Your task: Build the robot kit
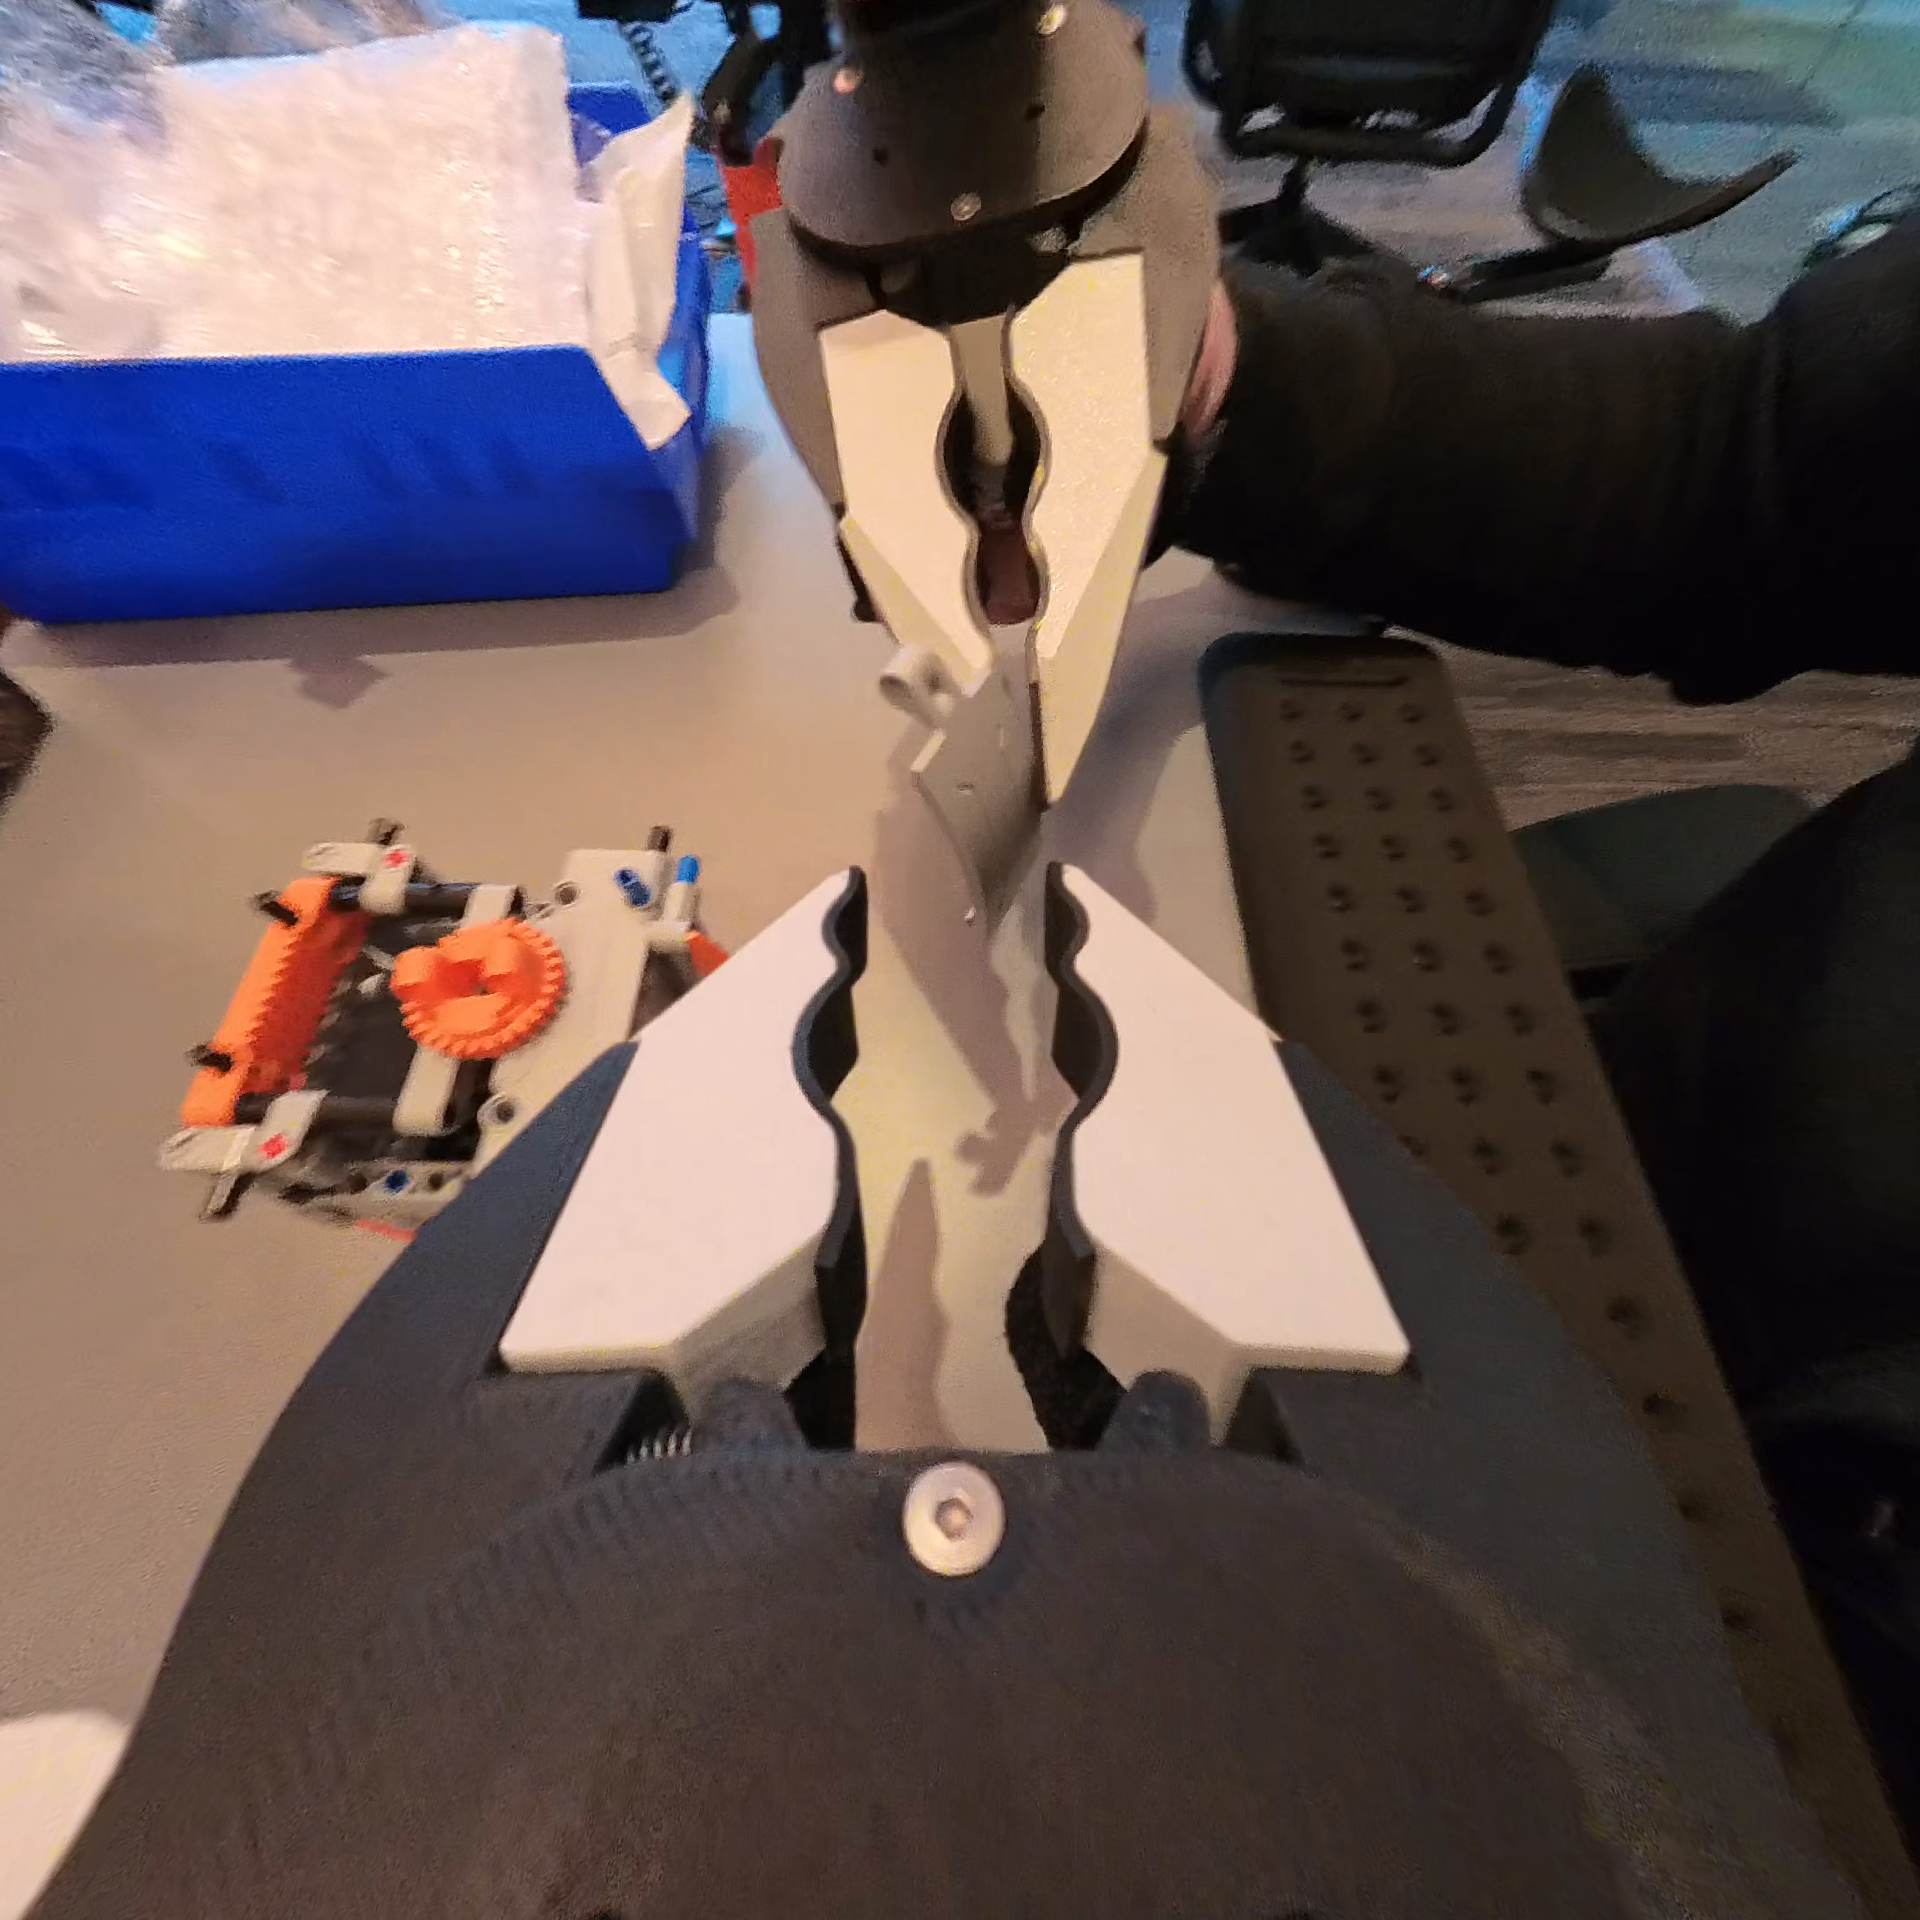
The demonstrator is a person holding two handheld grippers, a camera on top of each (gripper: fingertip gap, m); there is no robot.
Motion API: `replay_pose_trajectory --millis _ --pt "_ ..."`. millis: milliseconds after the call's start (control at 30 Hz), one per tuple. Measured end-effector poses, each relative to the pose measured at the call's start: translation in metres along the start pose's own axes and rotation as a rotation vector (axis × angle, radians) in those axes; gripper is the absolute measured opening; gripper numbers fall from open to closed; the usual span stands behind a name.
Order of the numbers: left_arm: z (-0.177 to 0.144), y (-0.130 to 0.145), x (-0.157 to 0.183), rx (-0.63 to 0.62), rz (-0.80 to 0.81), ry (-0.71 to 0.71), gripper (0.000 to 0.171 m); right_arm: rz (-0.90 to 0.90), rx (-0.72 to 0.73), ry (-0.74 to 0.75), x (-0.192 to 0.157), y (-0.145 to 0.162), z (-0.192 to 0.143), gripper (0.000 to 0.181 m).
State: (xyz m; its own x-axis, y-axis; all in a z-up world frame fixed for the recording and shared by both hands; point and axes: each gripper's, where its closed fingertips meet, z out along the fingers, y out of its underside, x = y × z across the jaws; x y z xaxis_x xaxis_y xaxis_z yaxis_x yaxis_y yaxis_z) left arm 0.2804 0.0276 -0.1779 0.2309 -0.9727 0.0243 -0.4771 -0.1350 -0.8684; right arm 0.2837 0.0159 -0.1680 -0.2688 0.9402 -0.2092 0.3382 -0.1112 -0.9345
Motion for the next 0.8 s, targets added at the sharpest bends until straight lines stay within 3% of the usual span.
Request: replay_pose_trajectory --millis 200,400,600,667,800 --pt "0.005 -0.01 0.011 0.095 -0.068 0.089 0.001 0.025 0.012 0.039 0.004 0.001 -0.002 0.002" --pt "0.015 0.0 0.006 0.032 -0.047 0.032 0.0 0.053 0.121 0.101 0.008 -0.014 -0.011 0.011" --pt "0.019 -0.006 0.002 0.053 -0.065 0.011 0.004 0.053 0.107 0.111 0.011 -0.009 -0.008 0.0" --pt "0.016 -0.002 -0.008 0.019 -0.037 -0.066 0.02 0.069 0.118 0.132 0.019 -0.009 -0.016 0.0" --pt "0.01 0.008 -0.029 -0.066 0.059 -0.236 0.019 0.109 0.036 0.174 0.043 0.009 -0.021 0.0"
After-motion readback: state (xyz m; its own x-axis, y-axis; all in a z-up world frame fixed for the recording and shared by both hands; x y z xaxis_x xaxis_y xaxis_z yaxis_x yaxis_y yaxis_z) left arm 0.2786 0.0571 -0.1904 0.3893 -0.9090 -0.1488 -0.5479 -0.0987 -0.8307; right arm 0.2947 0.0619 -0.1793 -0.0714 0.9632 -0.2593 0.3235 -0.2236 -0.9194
